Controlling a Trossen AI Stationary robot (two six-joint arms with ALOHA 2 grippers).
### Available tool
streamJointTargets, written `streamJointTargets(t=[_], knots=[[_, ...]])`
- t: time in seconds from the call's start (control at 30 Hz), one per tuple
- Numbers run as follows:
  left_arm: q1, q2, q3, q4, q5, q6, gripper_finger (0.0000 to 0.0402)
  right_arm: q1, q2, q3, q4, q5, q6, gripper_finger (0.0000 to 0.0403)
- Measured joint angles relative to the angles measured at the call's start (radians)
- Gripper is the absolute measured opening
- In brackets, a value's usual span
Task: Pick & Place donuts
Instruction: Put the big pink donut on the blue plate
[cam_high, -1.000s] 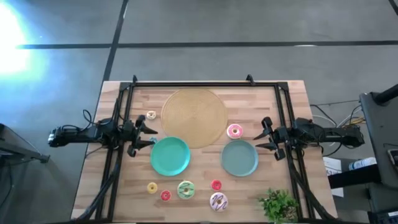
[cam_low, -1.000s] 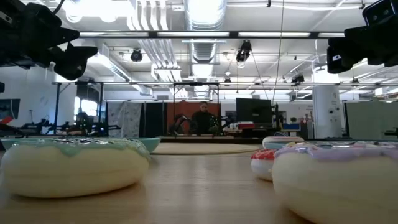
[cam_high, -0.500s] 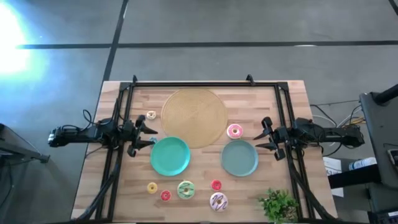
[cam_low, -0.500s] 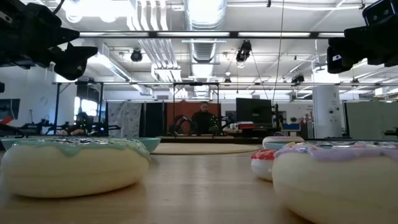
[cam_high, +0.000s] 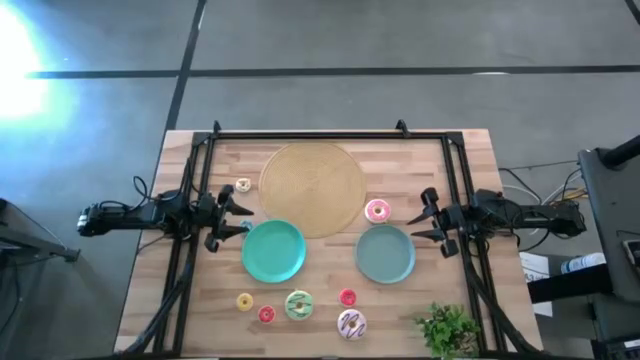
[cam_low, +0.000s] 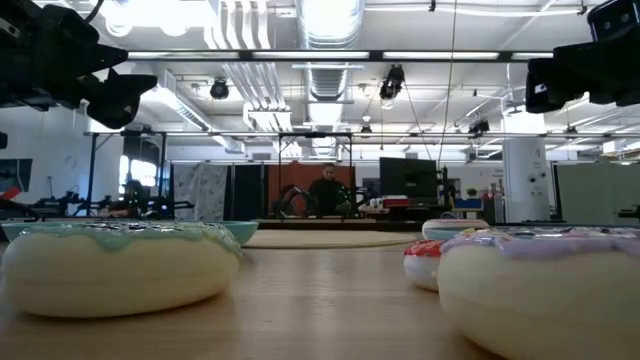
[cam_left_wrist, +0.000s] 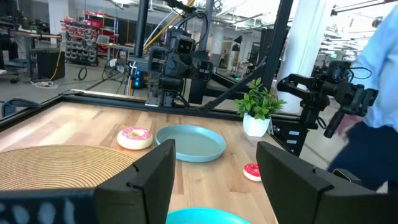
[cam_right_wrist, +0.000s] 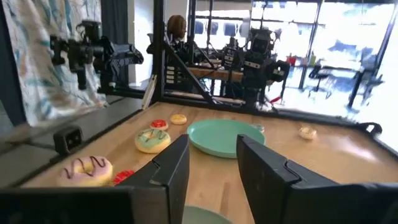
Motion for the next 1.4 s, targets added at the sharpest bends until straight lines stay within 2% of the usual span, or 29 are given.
streamJointTargets(t=[0.23,0.3,0.43,0.57,0.77,0.87,1.0,1.17,1.4], knots=[[0.0,0.0,0.0,0.0,0.0,0.0,0.02,0.0,0.0,0.0,0.031,0.005,-0.049,0.0129],[0.0,0.0,0.0,0.0,0.0,0.0,0.02,0.0,0.0,0.0,0.045,0.059,-0.031,0.0129],[0.0,0.0,0.0,0.0,0.0,0.0,0.02,0.0,0.0,0.0,0.059,0.081,0.277,0.0126],[0.0,0.0,0.0,0.0,0.0,0.0,0.02,0.0,-0.001,0.0,0.094,0.192,0.671,0.0123],[0.0,0.0,0.0,0.0,0.0,0.0,0.02,-0.001,0.007,0.0,0.11,0.601,1.094,0.0129],[0.0,0.001,0.0,0.0,0.0,0.0,0.02,-0.001,0.009,0.0,0.108,0.679,1.274,0.0132],[0.0,0.001,0.0,0.0,0.0,0.0,0.02,0.0,0.009,0.0,0.114,0.705,1.27,0.0131],[0.0,0.001,0.0,0.0,0.0,0.0,0.02,-0.004,0.018,0.0,0.119,0.717,1.344,0.0126],[0.0,0.001,0.0,-0.001,0.0,0.0,0.02,-0.008,0.151,0.0,0.115,0.686,1.403,0.0149]])
